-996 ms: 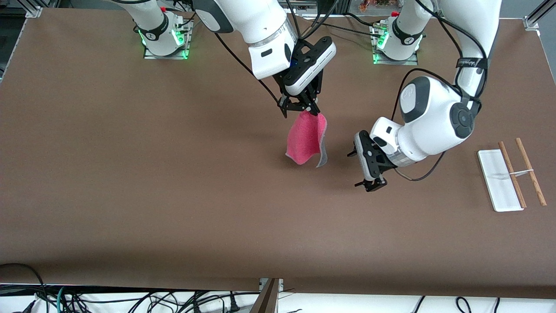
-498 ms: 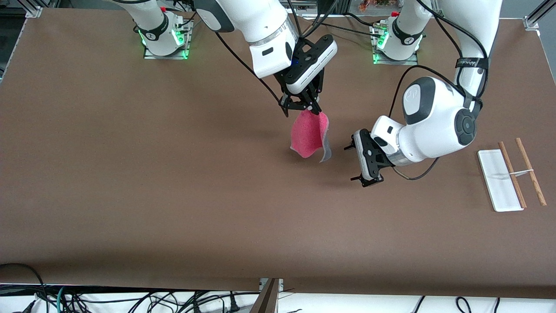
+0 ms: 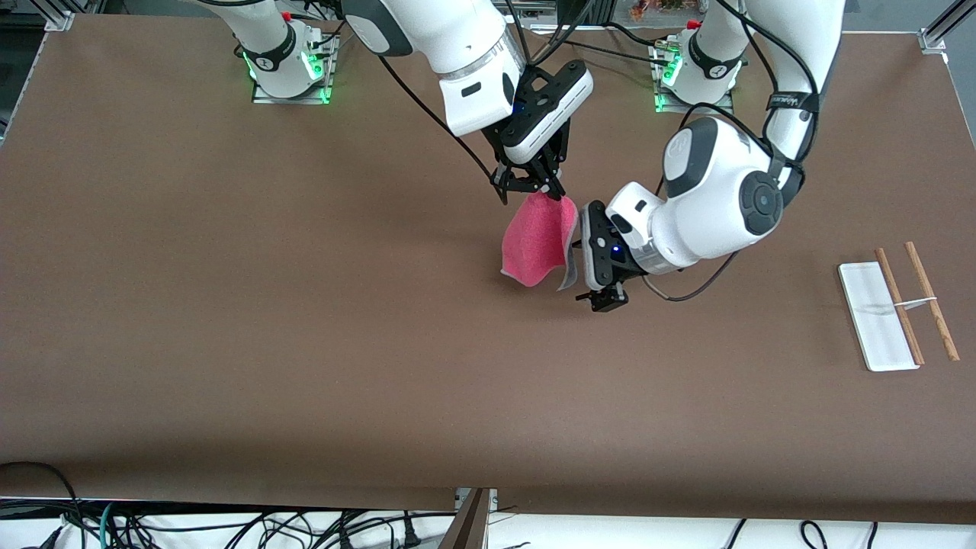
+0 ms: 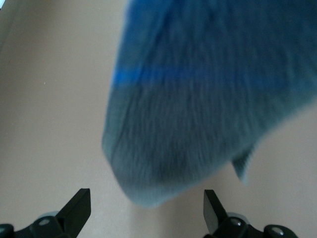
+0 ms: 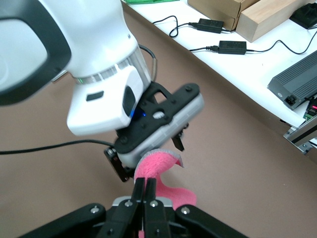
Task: Pass towel and hang on rack
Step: 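Grasp the hanging towel's grey edge with the left gripper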
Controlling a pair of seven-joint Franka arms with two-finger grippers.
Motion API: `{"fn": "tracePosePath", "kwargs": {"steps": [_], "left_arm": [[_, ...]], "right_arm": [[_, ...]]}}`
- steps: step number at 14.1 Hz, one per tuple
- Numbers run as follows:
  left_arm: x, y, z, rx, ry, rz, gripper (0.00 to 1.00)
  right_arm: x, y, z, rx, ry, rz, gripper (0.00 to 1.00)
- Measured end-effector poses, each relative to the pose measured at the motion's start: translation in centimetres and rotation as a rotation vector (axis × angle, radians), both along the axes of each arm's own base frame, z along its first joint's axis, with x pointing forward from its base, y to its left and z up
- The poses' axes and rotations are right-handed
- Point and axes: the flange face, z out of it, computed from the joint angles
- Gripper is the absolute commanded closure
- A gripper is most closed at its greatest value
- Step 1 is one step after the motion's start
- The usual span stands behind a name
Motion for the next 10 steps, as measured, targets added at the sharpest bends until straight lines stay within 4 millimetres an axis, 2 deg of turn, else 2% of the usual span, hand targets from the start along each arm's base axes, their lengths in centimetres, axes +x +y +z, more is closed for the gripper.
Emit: {"fn": "tracePosePath", "kwargs": {"steps": [3,4,6,10], "left_arm": [[0.0,-1.1,-1.0,0.003,-0.014,-0.006,0.01],[-0.1,-1.5,-1.4,0.004,-0.015,-0.009,0.25],[-0.1,-1.8,-1.8,0.005,-0.016,-0.012,1.00],[0.3,-1.4,-1.7,0.008,-0.023,-0.010,1.00]], "right_arm": [[-0.1,0.1,-0.2,-0.001,0.002,0.002,1.00],[-0.1,0.1,-0.2,-0.001,0.002,0.002,1.00],[-0.1,0.2,-0.2,-0.002,0.003,0.002,1.00],[-0.1,0.2,-0.3,-0.002,0.003,0.002,1.00]]}}
